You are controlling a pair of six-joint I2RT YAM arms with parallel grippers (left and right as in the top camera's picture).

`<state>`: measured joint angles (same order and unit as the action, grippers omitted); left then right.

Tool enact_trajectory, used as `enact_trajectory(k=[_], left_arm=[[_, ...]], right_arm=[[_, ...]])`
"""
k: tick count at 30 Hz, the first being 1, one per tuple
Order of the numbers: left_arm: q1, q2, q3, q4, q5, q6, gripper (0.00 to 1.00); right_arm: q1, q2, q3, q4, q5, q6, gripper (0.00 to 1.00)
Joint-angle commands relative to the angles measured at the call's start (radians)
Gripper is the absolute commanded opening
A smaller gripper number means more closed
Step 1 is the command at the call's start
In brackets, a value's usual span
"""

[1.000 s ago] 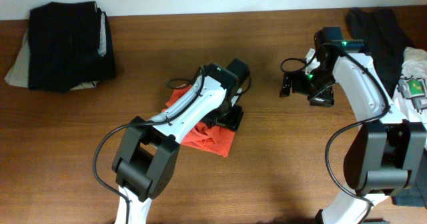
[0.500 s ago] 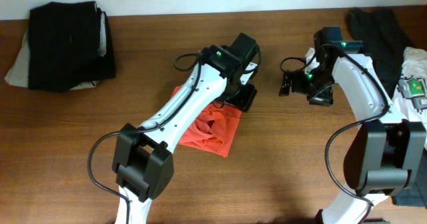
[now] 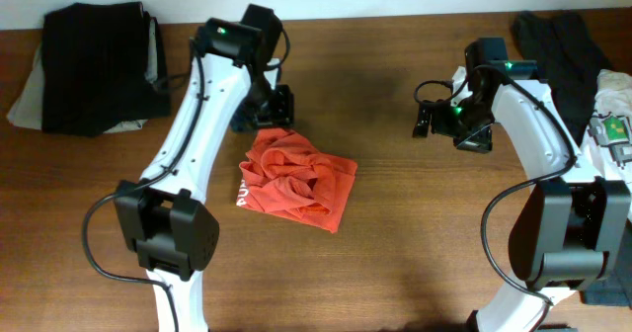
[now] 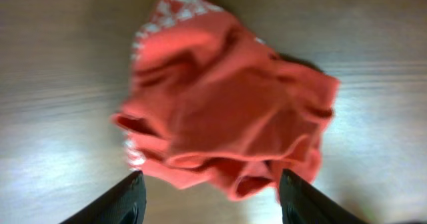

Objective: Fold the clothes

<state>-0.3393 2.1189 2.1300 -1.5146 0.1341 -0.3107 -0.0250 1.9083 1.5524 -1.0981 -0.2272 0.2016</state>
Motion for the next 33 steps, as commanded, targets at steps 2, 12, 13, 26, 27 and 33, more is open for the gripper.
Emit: enact_trajectory(k=[2,12,13,26,27,33], left_arm=[[-0.045,-0.02,-0.122,0.089,0.162,-0.094,0.63],[-0.06,-0.02,-0.161,0.105,0.167,-0.175,0.63],[-0.061,-0.02,-0.164,0.094,0.166,-0.189,0.63],[-0.072,-0.02,-0.283,0.216,0.098,-0.353,0.63],[-0.072,-0.02,-0.294,0.243,0.097,-0.356,0.63],[-0.071,-0.02,-0.301,0.34,0.135,-0.356,0.49]], right_arm=[[0.005,-0.004,-0.008,-0.001,0.002,-0.003,0.99],[0.005,-0.004,-0.008,0.0,0.002,-0.003,0.99],[0.005,-0.004,-0.008,0.001,0.002,-0.003,0.99],[0.005,-0.004,-0.008,0.006,0.003,-0.008,0.99],[0.005,-0.004,-0.008,0.006,0.003,-0.008,0.99],[0.005,-0.004,-0.008,0.006,0.029,-0.011,0.99]])
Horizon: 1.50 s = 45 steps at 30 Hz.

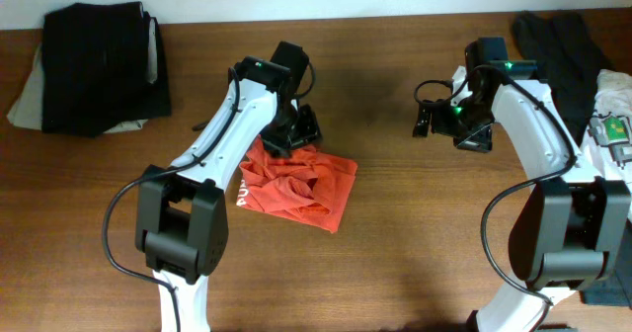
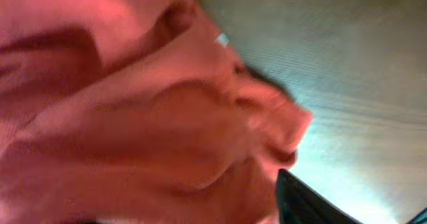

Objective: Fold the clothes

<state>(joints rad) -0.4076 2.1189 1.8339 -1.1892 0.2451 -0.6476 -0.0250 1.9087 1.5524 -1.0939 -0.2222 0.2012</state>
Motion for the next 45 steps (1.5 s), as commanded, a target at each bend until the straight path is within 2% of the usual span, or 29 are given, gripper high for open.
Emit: enact_trajectory(k=[1,3,5,12,23,25,29,30,32,34,36,42,45], left_arm=[[-0.005,-0.02,-0.005,0.018,0.026,-0.018,0.45],[-0.012,-0.02,-0.005,0.023,0.026,-0.018,0.28],[-0.022,-0.02,-0.005,0.032,0.026,-0.019,0.01],[-0.082,-0.02,-0.005,0.081,0.085,-0.018,0.01],[-0.173,0.001,-0.006,0.28,0.035,-0.019,0.01],[-0.188,0.016,-0.006,0.293,0.016,-0.019,0.05],[-0.219,0.044,-0.006,0.3,0.017,-0.019,0.06],[-0.233,0.058,-0.006,0.307,0.017,-0.018,0.1],[-0.264,0.082,-0.006,0.316,0.017,-0.018,0.35],[-0.281,0.09,-0.006,0.324,0.022,0.023,0.5],[-0.297,0.091,-0.005,0.323,0.025,0.095,0.58],[-0.283,0.053,0.018,0.29,0.069,0.182,0.63],[-0.248,-0.016,0.035,0.252,0.068,0.229,0.65]], right_arm=[[0.005,-0.004,-0.008,0.002,0.024,-0.01,0.99],[0.005,-0.004,-0.008,0.003,0.024,-0.01,0.99],[0.005,-0.004,-0.008,0.002,0.024,-0.01,0.99],[0.005,-0.004,-0.008,0.002,0.024,-0.01,0.99],[0.005,-0.004,-0.008,0.0,0.023,-0.01,0.99],[0.005,-0.004,-0.008,-0.001,0.023,-0.002,0.99],[0.005,-0.004,-0.008,-0.001,0.024,0.01,0.99],[0.005,-0.004,-0.008,-0.001,0.023,0.01,0.99],[0.005,-0.004,-0.008,0.0,0.024,0.016,0.99],[0.005,-0.004,-0.008,-0.002,0.024,0.023,0.99],[0.002,-0.004,-0.008,-0.009,0.024,0.045,0.99],[-0.058,-0.004,-0.008,-0.011,0.027,0.066,0.99],[-0.142,-0.004,-0.008,-0.019,0.026,0.065,0.99]])
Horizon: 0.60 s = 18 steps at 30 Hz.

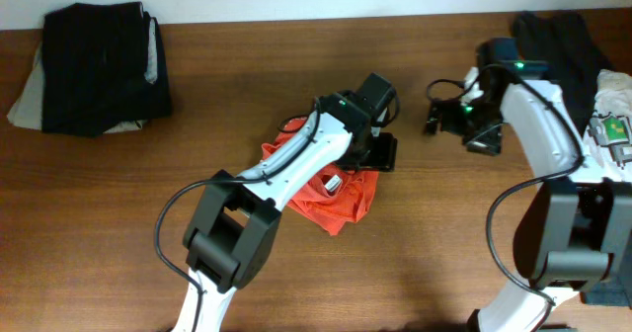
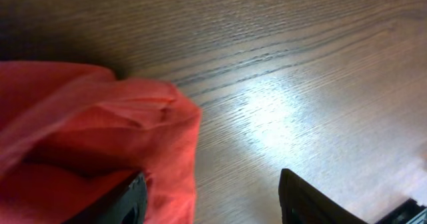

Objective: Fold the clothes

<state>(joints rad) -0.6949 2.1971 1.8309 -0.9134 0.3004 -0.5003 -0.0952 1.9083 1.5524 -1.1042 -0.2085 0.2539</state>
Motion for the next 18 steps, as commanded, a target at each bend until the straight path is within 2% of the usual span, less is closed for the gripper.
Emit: enact_trajectory(k=[1,5,6,8,12,18], left_arm=[[0.052,-0.119,0.039,-0.039,0.003,0.089,0.66],[0.101,-0.209,0.039,-0.116,-0.039,0.163,0.72],[0.118,-0.236,0.039,-0.151,-0.038,0.215,0.8],[0.153,-0.281,0.039,-0.236,-0.039,0.283,0.84],[0.194,-0.309,0.038,-0.373,-0.039,0.294,0.85],[0.182,-0.277,-0.075,-0.385,-0.089,0.293,0.87]], right_arm=[[-0.098,-0.004,-0.008,-0.014,0.013,0.008,0.99],[-0.162,-0.004,-0.008,-0.047,0.01,-0.042,0.99],[-0.171,-0.004,-0.009,-0.052,0.009,-0.056,0.99],[-0.175,-0.004,-0.011,-0.051,0.01,-0.06,0.99],[-0.172,-0.004,-0.011,-0.043,0.009,-0.059,0.99],[-0.172,-0.004,-0.011,-0.049,-0.002,-0.06,0.99]])
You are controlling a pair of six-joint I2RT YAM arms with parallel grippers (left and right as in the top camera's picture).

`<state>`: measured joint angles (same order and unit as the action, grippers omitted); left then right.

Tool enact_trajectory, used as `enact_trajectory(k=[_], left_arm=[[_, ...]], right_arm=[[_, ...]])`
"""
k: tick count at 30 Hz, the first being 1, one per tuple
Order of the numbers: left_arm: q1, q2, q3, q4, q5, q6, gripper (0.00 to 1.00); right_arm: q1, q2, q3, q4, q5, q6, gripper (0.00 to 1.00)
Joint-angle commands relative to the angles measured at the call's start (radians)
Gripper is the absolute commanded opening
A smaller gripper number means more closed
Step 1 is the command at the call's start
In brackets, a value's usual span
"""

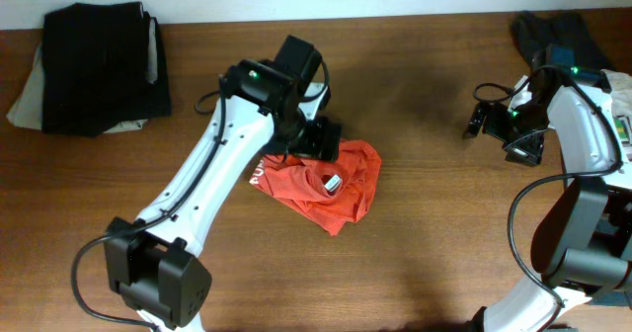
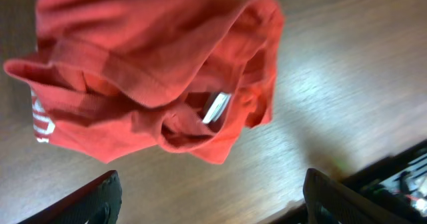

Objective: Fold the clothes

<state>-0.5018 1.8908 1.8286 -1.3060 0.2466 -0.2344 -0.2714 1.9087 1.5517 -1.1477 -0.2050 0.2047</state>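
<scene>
A crumpled red garment (image 1: 321, 179) lies on the wooden table (image 1: 425, 253) near the middle, with white print at its left edge and a white label (image 2: 215, 107) showing in a fold. My left gripper (image 1: 318, 136) hangs just behind it. In the left wrist view my left gripper (image 2: 210, 181) is open, its fingers (image 2: 100, 197) wide apart with only bare wood between them. My right gripper (image 1: 482, 122) hovers at the right, away from the garment; its jaws are too small to read.
A pile of black clothes (image 1: 99, 65) on something beige sits at the back left corner. Dark clothes (image 1: 558, 41) and white items (image 1: 617, 105) lie at the back right, beside the right arm.
My left gripper was low at the garment's right edge; now it is back over the garment's far side, higher and wider open. The right gripper has moved to the right.
The garment first lay crumpled left of centre, my left gripper open behind it. Then the gripper was down on its far edge. Later it was at the right side, with the cloth shifted right. Now the gripper is open above the garment, whose label shows.
</scene>
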Motion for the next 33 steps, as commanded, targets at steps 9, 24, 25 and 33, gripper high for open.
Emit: enact_trajectory(k=[9,24,25,33], left_arm=[[-0.02,0.13,-0.211,0.121,-0.08,0.016,0.8],[-0.022,0.138,-0.21,0.106,-0.139,-0.002,0.0],[-0.024,0.138,-0.21,0.09,-0.138,-0.006,0.01],[-0.068,0.126,-0.199,-0.147,-0.139,-0.026,0.01]], right_arm=[[0.005,-0.004,-0.011,-0.016,-0.005,-0.01,0.99],[0.005,-0.004,-0.011,-0.019,-0.006,-0.01,0.98],[0.005,-0.004,-0.011,-0.019,-0.006,-0.01,0.99],[0.005,-0.004,-0.011,-0.019,-0.037,-0.01,0.99]])
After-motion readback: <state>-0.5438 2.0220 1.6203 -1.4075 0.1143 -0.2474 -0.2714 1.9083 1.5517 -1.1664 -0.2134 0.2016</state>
